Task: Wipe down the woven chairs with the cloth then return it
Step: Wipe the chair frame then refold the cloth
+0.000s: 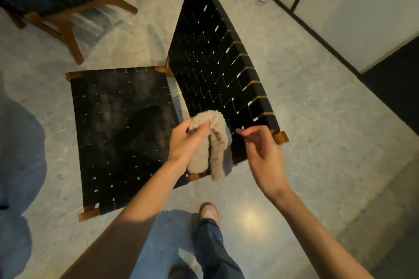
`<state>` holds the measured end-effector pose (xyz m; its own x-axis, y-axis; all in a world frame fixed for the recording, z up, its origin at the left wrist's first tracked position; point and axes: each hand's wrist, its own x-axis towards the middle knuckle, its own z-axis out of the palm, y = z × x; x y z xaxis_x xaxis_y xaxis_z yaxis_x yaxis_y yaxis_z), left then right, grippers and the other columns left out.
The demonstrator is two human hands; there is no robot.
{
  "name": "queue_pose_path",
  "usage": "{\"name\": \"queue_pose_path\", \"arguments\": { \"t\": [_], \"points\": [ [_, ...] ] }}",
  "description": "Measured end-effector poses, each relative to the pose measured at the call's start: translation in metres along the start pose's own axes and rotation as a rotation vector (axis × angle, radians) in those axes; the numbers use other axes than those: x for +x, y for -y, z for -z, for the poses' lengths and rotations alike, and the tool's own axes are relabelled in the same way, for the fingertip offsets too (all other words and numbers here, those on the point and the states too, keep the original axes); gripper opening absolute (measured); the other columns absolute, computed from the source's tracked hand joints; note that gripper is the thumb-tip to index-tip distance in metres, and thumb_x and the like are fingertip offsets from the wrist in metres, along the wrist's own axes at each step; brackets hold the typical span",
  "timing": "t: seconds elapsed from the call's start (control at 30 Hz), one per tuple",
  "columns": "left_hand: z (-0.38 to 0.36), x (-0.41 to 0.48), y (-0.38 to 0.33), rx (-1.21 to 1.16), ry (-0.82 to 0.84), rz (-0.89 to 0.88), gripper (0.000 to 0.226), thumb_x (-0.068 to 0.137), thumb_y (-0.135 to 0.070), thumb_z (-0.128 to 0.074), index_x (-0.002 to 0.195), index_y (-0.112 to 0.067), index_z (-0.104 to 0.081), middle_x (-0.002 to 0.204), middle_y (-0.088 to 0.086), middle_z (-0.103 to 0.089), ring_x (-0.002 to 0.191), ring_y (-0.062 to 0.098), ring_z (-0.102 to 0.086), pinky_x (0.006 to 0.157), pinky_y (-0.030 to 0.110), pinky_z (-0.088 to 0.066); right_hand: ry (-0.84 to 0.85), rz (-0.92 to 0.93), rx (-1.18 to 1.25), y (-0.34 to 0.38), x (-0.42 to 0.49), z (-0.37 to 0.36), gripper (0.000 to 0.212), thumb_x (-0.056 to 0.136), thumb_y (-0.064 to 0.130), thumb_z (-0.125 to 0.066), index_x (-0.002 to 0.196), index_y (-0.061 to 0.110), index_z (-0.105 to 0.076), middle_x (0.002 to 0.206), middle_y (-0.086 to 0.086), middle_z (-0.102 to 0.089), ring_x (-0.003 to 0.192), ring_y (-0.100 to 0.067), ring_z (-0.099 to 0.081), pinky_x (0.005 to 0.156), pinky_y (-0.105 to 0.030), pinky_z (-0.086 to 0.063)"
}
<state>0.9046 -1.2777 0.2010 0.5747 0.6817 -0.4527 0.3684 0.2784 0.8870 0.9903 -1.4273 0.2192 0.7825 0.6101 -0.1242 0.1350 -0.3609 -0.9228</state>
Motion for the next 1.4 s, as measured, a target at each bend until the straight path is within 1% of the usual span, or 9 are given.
{"name": "queue_pose_path", "arguments": {
  "t": [0.13, 0.23, 0.5, 0.7, 0.87, 0.97, 1.13, 1.3, 1.4],
  "points": [
    [-0.050, 0.027, -0.006, 0.026, 0.057, -0.170, 0.021, 0.092, -0.021, -0.059, 0.101, -0.040, -0.054, 0.095, -0.024, -0.057, 0.086, -0.018, -0.056, 0.061, 0.001, -0.043, -0.173, 0.175, -0.454, -0.016, 0.031, 0.025, 0.033, 0.090, 0.001, -0.049, 0.120, 0.012, -0.055, 0.136, 0.000, -0.052, 0.126, -0.014, -0.047, 0.100, -0.018, -0.037],
    [-0.091, 0.044, 0.006, 0.069, 0.079, -0.144, 0.025, 0.093, -0.031, -0.055, 0.117, -0.032, -0.051, 0.121, -0.004, -0.043, 0.099, 0.000, -0.052, 0.067, 0.005, -0.046, -0.127, 0.007, -0.520, -0.034, 0.050, 0.027, 0.041, 0.100, 0.017, -0.041, 0.141, 0.014, -0.042, 0.147, -0.002, -0.041, 0.132, -0.019, -0.040, 0.105, -0.025, -0.035],
    [-0.135, 0.061, 0.039, 0.157, -0.075, -0.289, 0.030, 0.091, -0.024, -0.057, 0.121, -0.018, -0.051, 0.132, 0.007, -0.032, 0.118, 0.019, -0.036, 0.085, 0.019, -0.037, -0.280, -0.067, -0.530, -0.063, 0.072, 0.023, 0.038, 0.102, 0.028, -0.037, 0.138, 0.029, -0.050, 0.120, 0.000, -0.066, 0.100, -0.021, -0.064, 0.076, -0.020, -0.040],
    [-0.133, 0.074, 0.067, 0.205, -0.151, -0.484, 0.024, 0.087, -0.003, -0.057, 0.109, -0.012, -0.052, 0.124, 0.008, -0.037, 0.116, 0.021, -0.045, 0.080, -0.004, -0.035, -0.371, -0.069, -0.503, -0.069, 0.071, 0.016, 0.036, 0.101, 0.025, -0.039, 0.133, 0.029, -0.055, 0.097, -0.004, -0.071, 0.075, -0.019, -0.062, 0.064, -0.023, -0.038],
    [-0.128, 0.086, 0.075, 0.181, -0.247, -0.049, 0.035, 0.096, -0.016, -0.049, 0.129, -0.015, -0.042, 0.135, 0.015, -0.027, 0.117, 0.034, -0.042, 0.071, 0.021, -0.038, -0.335, -0.107, -0.516, -0.067, 0.070, 0.016, 0.036, 0.102, 0.027, -0.036, 0.136, 0.032, -0.050, 0.106, 0.001, -0.069, 0.080, -0.016, -0.064, 0.067, -0.030, -0.050],
    [-0.139, 0.066, 0.064, 0.164, -0.205, -0.138, 0.041, 0.095, -0.036, -0.044, 0.133, -0.024, -0.034, 0.135, 0.003, -0.025, 0.115, 0.025, -0.039, 0.061, 0.013, -0.028, -0.358, -0.112, -0.520, -0.065, 0.070, 0.016, 0.035, 0.102, 0.026, -0.039, 0.134, 0.031, -0.053, 0.107, -0.001, -0.070, 0.085, -0.021, -0.066, 0.068, -0.026, -0.044],
    [-0.166, 0.041, 0.038, 0.108, -0.257, -0.379, 0.018, 0.085, -0.055, -0.050, 0.098, -0.048, -0.039, 0.115, -0.009, -0.034, 0.107, 0.013, -0.041, 0.069, 0.010, -0.033, -0.303, -0.128, -0.430, -0.059, 0.068, 0.020, 0.035, 0.101, 0.036, -0.037, 0.131, 0.031, -0.056, 0.109, 0.002, -0.070, 0.093, -0.020, -0.067, 0.082, -0.036, -0.050],
    [-0.164, 0.074, 0.056, 0.019, -0.439, -0.406, 0.020, 0.087, -0.022, -0.063, 0.098, -0.008, -0.055, 0.111, 0.011, -0.045, 0.085, -0.005, -0.044, 0.072, -0.003, -0.036, -0.362, -0.125, -0.413, -0.062, 0.070, 0.016, 0.040, 0.101, 0.038, -0.028, 0.130, 0.036, -0.056, 0.095, 0.002, -0.072, 0.082, -0.018, -0.066, 0.074, -0.032, -0.050],
    [-0.154, 0.094, 0.066, -0.172, -0.474, -0.209, 0.011, 0.079, -0.049, -0.047, 0.085, -0.040, -0.051, 0.103, 0.004, -0.051, 0.078, 0.003, -0.056, 0.060, 0.010, -0.045, -0.387, -0.086, -0.432, -0.067, 0.071, 0.015, 0.041, 0.102, 0.038, -0.028, 0.130, 0.035, -0.057, 0.091, 0.000, -0.072, 0.075, -0.017, -0.065, 0.068, -0.029, -0.049]
  ]
}}
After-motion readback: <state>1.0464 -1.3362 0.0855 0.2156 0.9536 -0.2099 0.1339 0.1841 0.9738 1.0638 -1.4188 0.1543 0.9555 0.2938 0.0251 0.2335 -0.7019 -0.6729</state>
